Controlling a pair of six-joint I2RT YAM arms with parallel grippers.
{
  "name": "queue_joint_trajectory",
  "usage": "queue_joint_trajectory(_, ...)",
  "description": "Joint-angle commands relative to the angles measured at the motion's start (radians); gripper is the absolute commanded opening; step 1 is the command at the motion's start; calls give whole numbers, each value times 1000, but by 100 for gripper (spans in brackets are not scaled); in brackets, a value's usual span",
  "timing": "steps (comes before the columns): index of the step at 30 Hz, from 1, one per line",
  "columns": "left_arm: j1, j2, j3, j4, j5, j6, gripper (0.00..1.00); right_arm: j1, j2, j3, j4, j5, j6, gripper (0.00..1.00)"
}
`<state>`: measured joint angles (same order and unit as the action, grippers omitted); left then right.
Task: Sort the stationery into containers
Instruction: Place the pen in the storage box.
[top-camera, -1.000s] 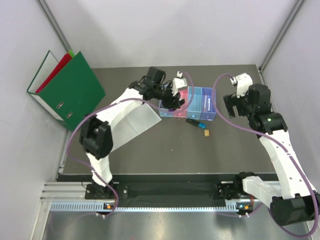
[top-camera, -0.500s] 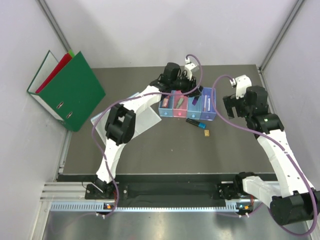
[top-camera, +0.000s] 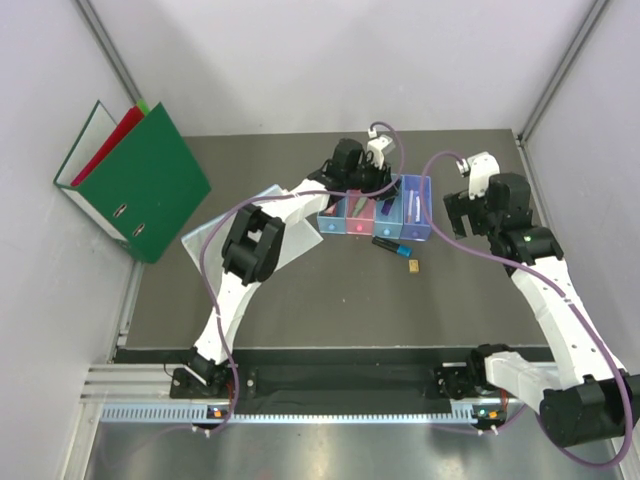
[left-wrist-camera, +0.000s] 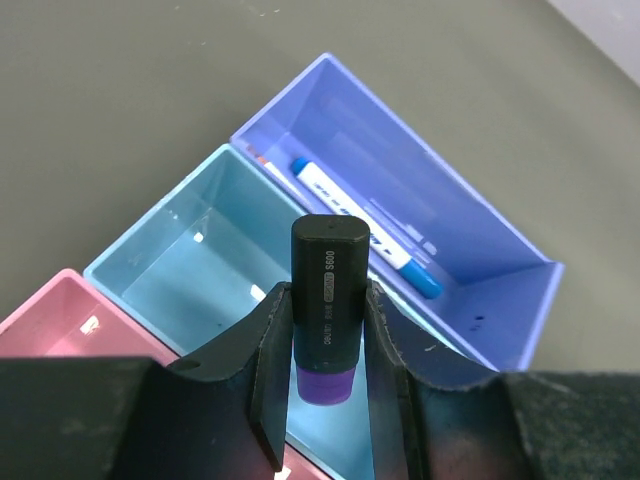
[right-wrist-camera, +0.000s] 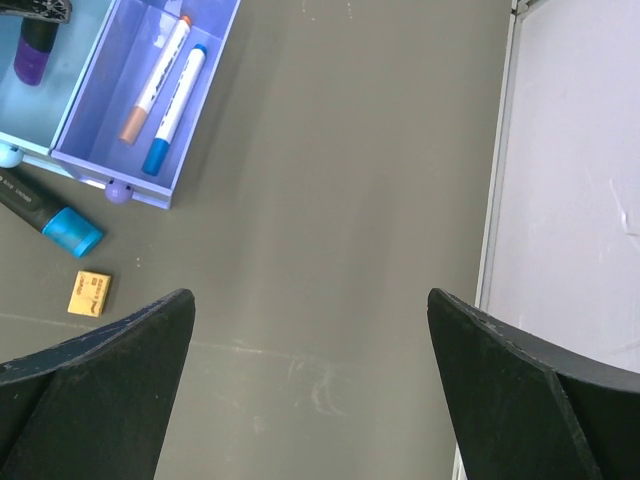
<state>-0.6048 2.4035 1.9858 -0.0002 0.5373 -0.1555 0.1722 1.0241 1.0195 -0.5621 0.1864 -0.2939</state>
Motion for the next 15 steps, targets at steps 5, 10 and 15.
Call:
queue_joint_trajectory(5,-6,32,27,16,-112,28,4,9,-7,5,56,-2,6,100)
queue_joint_trajectory(10,-6,17,1,3,-112,50,38,10,-16,5,56,-2,6,100)
queue_joint_trajectory(15,-7,-12,-33,31,-86,48,56,10,-19,8,56,-4,9,100)
